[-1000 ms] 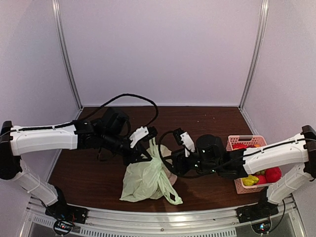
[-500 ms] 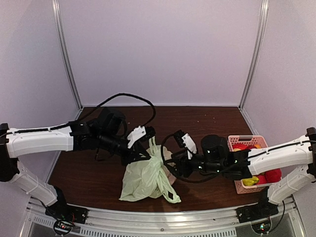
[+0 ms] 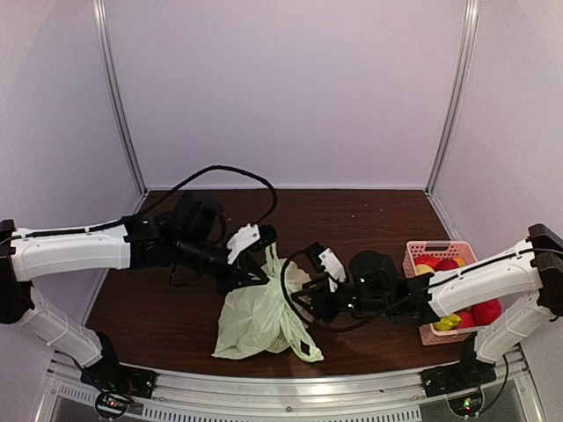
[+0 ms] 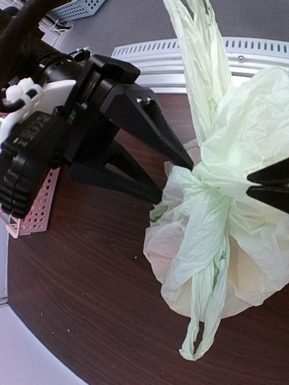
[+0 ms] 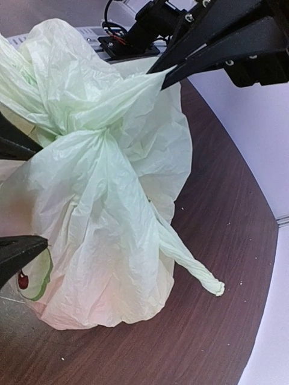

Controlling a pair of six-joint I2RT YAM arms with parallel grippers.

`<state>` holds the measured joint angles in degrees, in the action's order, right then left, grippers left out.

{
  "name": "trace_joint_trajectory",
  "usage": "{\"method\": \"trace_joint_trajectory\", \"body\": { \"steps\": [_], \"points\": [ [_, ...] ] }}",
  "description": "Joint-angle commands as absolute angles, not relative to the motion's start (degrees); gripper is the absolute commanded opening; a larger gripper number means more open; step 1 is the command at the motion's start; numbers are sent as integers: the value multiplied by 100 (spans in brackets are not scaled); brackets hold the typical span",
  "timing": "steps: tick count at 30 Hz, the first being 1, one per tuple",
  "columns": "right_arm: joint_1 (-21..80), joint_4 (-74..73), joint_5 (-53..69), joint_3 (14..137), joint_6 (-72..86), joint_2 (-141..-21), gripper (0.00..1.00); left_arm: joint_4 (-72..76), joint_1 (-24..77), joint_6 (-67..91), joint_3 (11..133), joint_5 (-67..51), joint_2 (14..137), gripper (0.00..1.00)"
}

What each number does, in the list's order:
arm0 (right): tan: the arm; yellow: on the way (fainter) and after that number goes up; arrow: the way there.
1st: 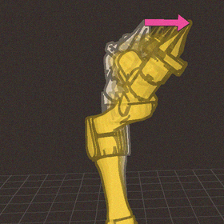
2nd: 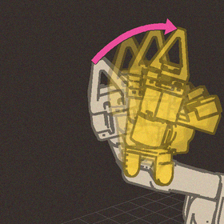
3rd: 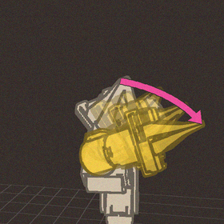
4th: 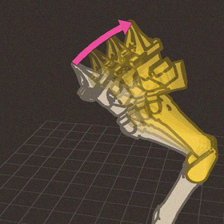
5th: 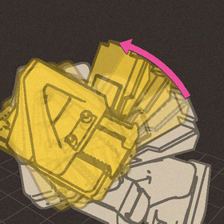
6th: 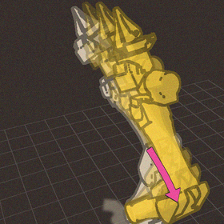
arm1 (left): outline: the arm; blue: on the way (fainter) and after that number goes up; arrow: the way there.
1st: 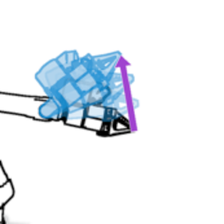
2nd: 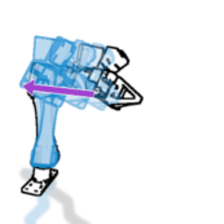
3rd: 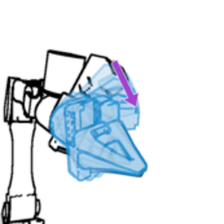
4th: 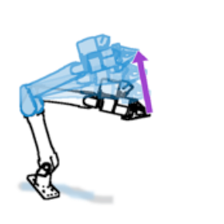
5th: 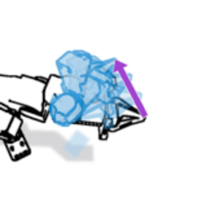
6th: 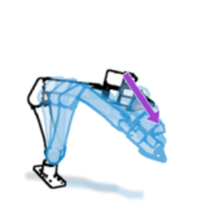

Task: Untie the knot of the plastic bag and take out the fruit
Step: Untie the bag handles from the takeout bag.

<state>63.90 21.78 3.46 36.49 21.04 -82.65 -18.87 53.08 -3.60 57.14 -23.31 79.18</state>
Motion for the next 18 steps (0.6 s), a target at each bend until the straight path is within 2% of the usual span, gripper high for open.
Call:
{"method": "trace_joint_trajectory", "body": {
  "steps": [1, 5, 6, 18],
  "points": [
    [6425, 2336, 141, 3800, 2066, -8298, 31, -1586, 5315, -404, 5735, -2429, 7842, 0],
    [6425, 2429, 88, 3808, 2132, -8276, 2, -1724, 5312, -414, 5818, -2377, 7937, 0],
    [6434, 2483, 48, 3806, 2167, -8266, 0, -1756, 5315, -429, 5843, -2350, 7963, 0],
    [6451, 2703, -792, 3858, 2425, -8294, 0, -2034, 5310, -347, 5993, -2159, 7926, 0]
  ]
}}
